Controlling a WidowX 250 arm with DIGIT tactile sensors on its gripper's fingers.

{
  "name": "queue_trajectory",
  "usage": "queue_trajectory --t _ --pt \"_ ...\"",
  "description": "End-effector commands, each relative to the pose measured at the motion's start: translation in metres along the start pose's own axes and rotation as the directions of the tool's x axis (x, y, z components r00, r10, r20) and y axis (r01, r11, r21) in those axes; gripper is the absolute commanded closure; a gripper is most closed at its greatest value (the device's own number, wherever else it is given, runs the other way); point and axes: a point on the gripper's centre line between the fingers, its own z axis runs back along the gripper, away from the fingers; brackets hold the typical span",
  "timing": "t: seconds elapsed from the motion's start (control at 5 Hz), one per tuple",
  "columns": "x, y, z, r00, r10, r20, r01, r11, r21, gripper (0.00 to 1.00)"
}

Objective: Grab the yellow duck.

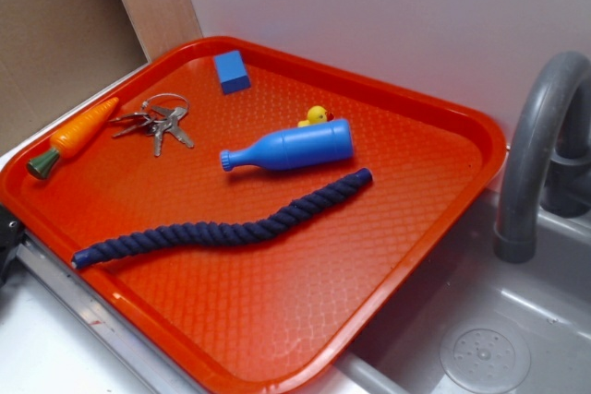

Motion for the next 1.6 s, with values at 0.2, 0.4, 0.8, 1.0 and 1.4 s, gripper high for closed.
queue_trajectory --t 0.2,0.4,0.8,1.0,1.4 --pt "0.043 -0.033 -0.025 0.999 0.025 0.027 -0.025 1.0 0.0 0.0" --pt "0.063 -0.054 -0.039 0.999 0.027 0.032 -0.027 1.0 0.001 0.0" --pt "0.09 -0.091 -0.064 0.982 0.117 0.147 -0.112 0.993 -0.038 0.0" --pt "0.122 -0.131 -0.096 0.97 0.189 0.153 -0.184 0.982 -0.048 0.0" --pt "0.15 -0.161 -0.152 0.943 0.325 0.07 -0.319 0.943 -0.094 0.0"
